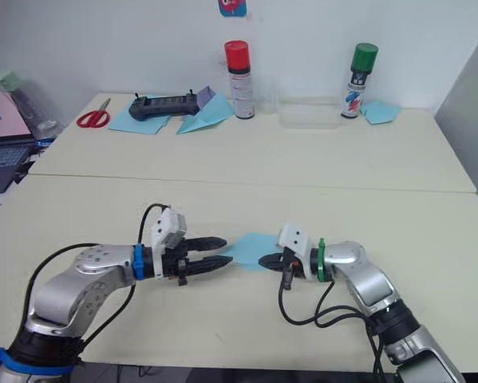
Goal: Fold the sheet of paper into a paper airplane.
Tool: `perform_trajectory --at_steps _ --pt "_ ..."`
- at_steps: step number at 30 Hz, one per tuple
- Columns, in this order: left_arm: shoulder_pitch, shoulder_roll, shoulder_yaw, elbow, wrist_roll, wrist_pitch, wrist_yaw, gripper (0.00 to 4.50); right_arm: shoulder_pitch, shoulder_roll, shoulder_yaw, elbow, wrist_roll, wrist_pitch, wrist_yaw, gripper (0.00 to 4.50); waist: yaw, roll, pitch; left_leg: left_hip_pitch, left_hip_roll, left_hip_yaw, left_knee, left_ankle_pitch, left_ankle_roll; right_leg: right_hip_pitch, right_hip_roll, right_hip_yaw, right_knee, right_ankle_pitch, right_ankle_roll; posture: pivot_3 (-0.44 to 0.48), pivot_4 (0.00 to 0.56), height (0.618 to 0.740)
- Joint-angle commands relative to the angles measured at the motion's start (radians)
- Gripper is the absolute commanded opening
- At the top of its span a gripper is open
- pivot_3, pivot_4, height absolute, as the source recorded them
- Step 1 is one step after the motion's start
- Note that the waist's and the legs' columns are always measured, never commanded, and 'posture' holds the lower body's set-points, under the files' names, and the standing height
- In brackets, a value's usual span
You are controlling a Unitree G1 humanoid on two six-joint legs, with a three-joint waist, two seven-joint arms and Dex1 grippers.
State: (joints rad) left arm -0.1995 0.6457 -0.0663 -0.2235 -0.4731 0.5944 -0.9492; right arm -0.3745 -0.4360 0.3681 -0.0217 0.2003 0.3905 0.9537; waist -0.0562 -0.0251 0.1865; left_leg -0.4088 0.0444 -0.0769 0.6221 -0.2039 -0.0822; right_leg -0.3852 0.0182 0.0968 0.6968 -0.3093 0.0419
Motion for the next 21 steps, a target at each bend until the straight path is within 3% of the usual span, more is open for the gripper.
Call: perform_trajectory --at_steps 1,4,11,21 --pt "0.012 -0.016 -0.032 0.010 0.033 -0.052 -0.005 1.01 0.020 -0.018 -0.023 -0.034 -0.001 0.029 -0.011 0.00 0.000 0.000 0.000 0.000 0.000 0.000 0.001 0.000 0.000 0.000 0.000 0.000 0.000 0.000 0.000 0.000 0.150 0.740" --pt "0.021 -0.031 -0.060 0.056 0.070 -0.084 0.001 0.03 0.034 -0.026 -0.030 -0.058 0.003 0.047 -0.011 0.00 0.000 0.000 0.000 0.000 0.000 0.000 0.001 0.000 0.000 0.000 0.000 0.000 0.000 0.000 0.000 0.000 0.150 0.740" --pt "0.026 -0.067 -0.115 0.147 0.132 -0.102 0.023 0.03 0.050 -0.040 -0.048 -0.143 0.027 0.099 -0.015 0.00 0.006 0.002 -0.001 0.000 -0.001 0.000 0.003 0.000 0.000 0.003 -0.001 0.000 0.000 0.001 0.002 0.000 0.150 0.740" --pt "0.032 -0.048 -0.023 0.030 -0.020 0.057 -0.002 0.03 0.050 -0.060 -0.056 -0.206 0.073 0.140 -0.001 0.00 0.002 0.001 -0.001 0.007 -0.001 0.000 0.002 0.000 0.000 0.008 -0.001 0.001 -0.001 0.000 0.001 0.000 0.150 0.740"
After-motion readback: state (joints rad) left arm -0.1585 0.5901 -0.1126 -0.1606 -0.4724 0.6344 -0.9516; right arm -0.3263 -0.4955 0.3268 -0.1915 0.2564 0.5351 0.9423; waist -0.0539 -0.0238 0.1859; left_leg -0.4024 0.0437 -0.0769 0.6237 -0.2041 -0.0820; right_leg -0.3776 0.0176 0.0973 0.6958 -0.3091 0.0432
